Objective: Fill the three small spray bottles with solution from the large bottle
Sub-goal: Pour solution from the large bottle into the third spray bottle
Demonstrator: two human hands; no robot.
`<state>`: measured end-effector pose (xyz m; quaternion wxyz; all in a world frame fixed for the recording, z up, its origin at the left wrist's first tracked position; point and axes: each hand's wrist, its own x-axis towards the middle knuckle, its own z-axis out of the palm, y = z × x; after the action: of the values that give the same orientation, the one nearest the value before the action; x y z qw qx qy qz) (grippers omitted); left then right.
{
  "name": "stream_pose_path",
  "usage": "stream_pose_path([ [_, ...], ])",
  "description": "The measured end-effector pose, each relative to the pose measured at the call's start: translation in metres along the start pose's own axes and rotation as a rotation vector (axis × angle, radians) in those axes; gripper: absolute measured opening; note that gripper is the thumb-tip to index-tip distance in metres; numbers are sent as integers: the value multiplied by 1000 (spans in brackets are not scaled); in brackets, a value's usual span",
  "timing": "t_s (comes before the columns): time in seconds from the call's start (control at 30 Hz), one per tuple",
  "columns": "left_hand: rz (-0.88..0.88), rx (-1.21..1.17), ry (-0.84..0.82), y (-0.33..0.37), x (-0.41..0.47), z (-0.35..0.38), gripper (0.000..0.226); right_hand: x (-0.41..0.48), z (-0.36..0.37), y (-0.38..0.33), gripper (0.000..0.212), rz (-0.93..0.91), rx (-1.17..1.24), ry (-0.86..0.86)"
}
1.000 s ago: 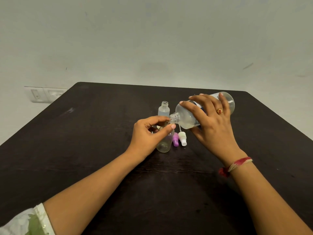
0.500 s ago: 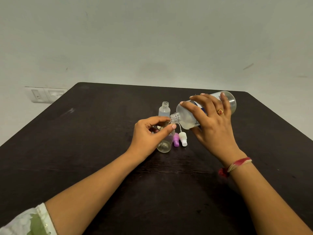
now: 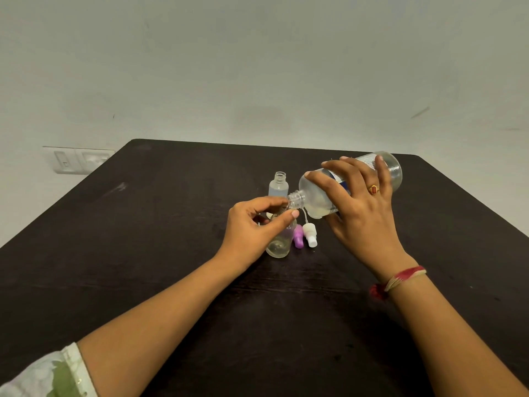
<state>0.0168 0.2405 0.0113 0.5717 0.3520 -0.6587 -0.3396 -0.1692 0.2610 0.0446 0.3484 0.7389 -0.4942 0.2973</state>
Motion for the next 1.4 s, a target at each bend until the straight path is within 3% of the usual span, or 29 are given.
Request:
stream_pose_path([
  [0.97,-35,-24,5,-8,0,1,18,0,0,-2,60,2,-27,39],
  [1.4,-57,-71,-2,-1,0,0,12,-3,2,-1,73,114,181,-109],
])
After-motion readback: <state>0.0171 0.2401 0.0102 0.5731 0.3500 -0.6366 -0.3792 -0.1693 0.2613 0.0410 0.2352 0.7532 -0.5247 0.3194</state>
